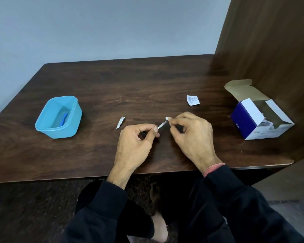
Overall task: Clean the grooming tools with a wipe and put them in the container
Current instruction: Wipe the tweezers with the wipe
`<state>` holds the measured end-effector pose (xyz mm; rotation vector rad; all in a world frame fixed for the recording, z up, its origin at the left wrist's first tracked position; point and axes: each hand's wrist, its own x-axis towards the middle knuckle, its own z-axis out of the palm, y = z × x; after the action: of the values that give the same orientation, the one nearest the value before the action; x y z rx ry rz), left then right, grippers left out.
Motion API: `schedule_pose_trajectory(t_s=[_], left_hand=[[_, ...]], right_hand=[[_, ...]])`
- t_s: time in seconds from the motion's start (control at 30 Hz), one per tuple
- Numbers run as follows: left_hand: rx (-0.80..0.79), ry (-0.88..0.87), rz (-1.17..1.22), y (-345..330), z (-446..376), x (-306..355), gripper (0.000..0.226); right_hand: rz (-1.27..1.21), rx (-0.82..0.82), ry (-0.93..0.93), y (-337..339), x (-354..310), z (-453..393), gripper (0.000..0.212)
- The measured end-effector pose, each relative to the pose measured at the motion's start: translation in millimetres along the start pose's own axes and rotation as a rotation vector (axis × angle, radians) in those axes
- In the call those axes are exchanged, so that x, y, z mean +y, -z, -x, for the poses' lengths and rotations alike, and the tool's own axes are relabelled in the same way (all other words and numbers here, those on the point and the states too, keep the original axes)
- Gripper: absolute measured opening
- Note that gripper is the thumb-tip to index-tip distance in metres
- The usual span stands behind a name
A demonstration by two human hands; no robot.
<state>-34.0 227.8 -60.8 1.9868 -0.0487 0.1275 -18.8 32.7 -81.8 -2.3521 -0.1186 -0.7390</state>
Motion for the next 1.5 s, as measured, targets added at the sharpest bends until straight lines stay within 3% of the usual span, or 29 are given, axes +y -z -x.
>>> schedule_pose_trajectory(t_s=[1.5], left_hand=[[0.017,0.019,0.02,-2.0,-1.3,-2.4,0.02]], right_hand=[[0.002,0.002,0.068,3.1,-3.3,1.3,0.007]])
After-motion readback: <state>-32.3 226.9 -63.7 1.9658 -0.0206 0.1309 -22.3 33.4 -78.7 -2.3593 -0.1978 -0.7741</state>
